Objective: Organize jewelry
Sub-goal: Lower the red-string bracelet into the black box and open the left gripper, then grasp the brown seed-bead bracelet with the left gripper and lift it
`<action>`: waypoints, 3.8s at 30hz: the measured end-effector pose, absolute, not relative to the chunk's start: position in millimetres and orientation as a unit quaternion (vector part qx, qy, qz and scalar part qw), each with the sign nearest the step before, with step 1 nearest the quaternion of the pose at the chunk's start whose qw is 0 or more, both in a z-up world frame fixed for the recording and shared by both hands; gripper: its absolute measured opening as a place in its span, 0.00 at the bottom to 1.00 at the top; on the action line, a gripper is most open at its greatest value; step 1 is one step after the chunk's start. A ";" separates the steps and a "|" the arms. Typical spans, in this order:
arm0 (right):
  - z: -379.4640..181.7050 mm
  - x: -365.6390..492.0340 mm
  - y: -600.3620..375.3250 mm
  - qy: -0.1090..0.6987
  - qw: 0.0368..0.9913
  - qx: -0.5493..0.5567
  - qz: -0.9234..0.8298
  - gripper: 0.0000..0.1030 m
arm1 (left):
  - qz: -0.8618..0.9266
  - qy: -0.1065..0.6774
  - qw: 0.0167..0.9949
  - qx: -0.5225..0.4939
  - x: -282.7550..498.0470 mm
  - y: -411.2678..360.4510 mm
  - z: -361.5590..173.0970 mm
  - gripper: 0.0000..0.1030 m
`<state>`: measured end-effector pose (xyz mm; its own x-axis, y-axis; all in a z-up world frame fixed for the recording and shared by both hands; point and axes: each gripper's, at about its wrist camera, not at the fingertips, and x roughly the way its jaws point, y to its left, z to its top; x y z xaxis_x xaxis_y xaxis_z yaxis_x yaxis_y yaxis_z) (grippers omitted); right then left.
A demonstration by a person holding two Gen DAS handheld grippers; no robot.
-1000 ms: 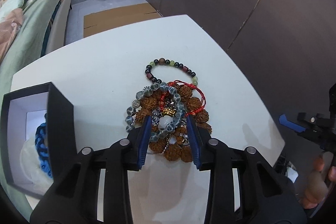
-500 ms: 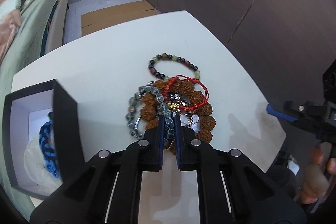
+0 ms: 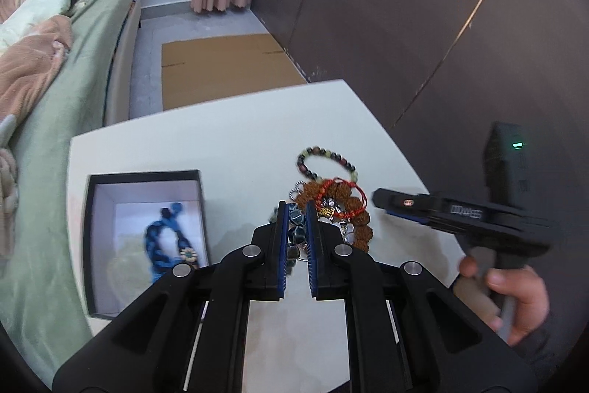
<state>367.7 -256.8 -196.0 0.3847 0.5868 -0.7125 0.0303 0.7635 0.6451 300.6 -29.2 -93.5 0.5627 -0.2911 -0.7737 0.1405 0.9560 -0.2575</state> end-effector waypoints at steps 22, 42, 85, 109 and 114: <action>-134.0 369.7 -213.6 0.481 0.815 0.243 0.211 0.02 | -0.078 0.412 0.898 -0.136 275.8 54.0 -58.2 0.10; -56.2 335.0 -95.1 0.453 0.805 0.192 0.333 0.02 | 0.014 0.381 0.907 -0.177 227.4 146.7 -58.4 0.87; -125.5 318.2 -287.3 0.466 0.834 0.254 0.152 0.78 | -0.118 0.438 0.881 -0.134 289.3 -18.6 -89.8 0.78; -156.3 299.2 -386.6 0.457 0.824 0.317 0.104 0.75 | -0.095 0.538 0.836 -0.054 345.9 -141.4 -164.3 0.58; -159.7 294.7 -392.2 0.458 0.822 0.322 0.100 0.75 | -0.069 0.548 0.833 -0.015 347.5 -154.0 -176.3 0.49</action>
<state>294.7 -392.2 -159.7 0.5597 0.4605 -0.6889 0.1304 0.7720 0.6221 347.5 -154.0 -176.3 0.3892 -0.1308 -0.9118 0.0983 0.9901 -0.1001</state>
